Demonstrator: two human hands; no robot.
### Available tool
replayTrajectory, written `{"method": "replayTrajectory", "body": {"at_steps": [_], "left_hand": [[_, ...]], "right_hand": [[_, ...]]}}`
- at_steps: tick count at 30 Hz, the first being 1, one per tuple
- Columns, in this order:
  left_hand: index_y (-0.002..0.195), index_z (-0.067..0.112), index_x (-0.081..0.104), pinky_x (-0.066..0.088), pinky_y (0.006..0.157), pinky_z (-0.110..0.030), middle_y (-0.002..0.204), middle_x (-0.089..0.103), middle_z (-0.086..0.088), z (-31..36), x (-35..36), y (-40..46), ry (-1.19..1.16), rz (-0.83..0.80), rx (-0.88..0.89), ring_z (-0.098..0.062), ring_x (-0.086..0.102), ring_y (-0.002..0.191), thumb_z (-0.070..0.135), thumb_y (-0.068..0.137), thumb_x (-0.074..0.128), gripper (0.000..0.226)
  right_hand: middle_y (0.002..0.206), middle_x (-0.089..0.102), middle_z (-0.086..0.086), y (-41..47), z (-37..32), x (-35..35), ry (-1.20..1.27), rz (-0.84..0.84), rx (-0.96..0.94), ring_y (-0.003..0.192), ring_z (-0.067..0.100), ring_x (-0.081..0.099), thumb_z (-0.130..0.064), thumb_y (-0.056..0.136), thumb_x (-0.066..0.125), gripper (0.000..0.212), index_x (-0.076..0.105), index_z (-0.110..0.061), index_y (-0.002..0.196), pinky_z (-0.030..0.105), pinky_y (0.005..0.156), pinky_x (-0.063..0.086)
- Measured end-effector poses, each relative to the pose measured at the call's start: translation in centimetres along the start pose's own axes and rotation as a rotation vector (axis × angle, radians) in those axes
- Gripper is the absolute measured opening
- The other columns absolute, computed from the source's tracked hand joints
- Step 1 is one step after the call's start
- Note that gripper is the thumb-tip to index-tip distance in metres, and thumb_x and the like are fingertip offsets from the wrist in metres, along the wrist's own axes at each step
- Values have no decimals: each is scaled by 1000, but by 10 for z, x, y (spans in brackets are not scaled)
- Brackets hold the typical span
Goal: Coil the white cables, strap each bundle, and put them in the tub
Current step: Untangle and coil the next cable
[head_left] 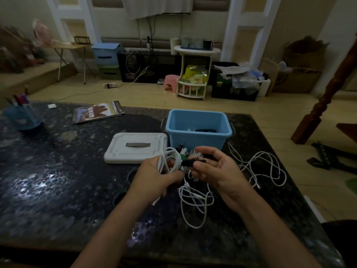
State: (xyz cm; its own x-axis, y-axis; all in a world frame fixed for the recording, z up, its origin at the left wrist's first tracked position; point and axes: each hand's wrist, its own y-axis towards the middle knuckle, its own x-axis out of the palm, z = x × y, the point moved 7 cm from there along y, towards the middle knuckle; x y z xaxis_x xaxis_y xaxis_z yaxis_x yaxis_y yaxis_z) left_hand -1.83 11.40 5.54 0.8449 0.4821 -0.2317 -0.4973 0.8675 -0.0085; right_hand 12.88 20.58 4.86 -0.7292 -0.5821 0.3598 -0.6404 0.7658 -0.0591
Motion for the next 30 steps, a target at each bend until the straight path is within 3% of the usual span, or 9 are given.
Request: {"method": "replayTrajectory", "body": {"at_steps": [3,7,10,13,17,21,24,30], "left_hand": [[93,-1,68,34,34,-21,70,72,-18,0,-1,0,-98,-27,-43,-13,45,34,7,83,78,16],[92,-4,67,32,36,-22,75,64,-36,-1,-5,1,-184,-5,-50,-22,41,35,9,82,77,19],[91,-1,69,31,36,-20,57,54,-22,-1,-7,2,-262,1,-70,-21,38,36,9,82,77,16],[93,-5,67,29,36,-21,49,43,-12,-1,-2,1,-296,-54,-95,-20,36,35,11,82,76,21],[91,-2,68,30,37,-22,47,48,-10,-3,4,0,-190,-89,-80,-20,38,34,10,82,78,18],[90,1,67,31,36,-21,44,50,-3,-1,12,-4,-150,-128,-74,-19,40,35,10,81,80,18],[86,8,66,32,36,-22,44,53,1,0,12,-4,-133,-118,-62,-17,41,36,7,80,79,14],[81,2,63,32,35,-21,44,55,1,-1,12,-3,-117,-117,-48,-15,41,35,-1,81,76,13]], "right_hand": [[102,76,13,0,-2,-4,-123,19,-14,92,25,74,8,86,67,34,64,-10,115,27,70,58],[96,78,8,1,-3,-11,-284,62,-47,82,18,70,10,89,64,32,66,-13,110,22,64,54],[90,78,4,4,-1,-10,-356,61,-60,79,16,68,9,89,64,31,67,-15,109,22,65,54],[88,77,4,6,1,-8,-409,35,-75,83,18,72,8,90,63,30,67,-15,109,31,74,60],[89,76,8,5,1,-3,-373,-31,-65,82,28,75,11,90,62,34,65,-13,114,34,75,61],[90,76,8,3,-1,4,-381,-73,-88,85,22,74,12,87,65,42,63,-15,119,30,77,59],[94,76,10,2,0,4,-336,-73,-71,89,24,73,11,85,68,47,61,-17,123,33,81,59],[97,76,13,0,-1,1,-233,-17,-48,93,26,74,12,79,73,56,60,-17,125,34,79,60]]}}
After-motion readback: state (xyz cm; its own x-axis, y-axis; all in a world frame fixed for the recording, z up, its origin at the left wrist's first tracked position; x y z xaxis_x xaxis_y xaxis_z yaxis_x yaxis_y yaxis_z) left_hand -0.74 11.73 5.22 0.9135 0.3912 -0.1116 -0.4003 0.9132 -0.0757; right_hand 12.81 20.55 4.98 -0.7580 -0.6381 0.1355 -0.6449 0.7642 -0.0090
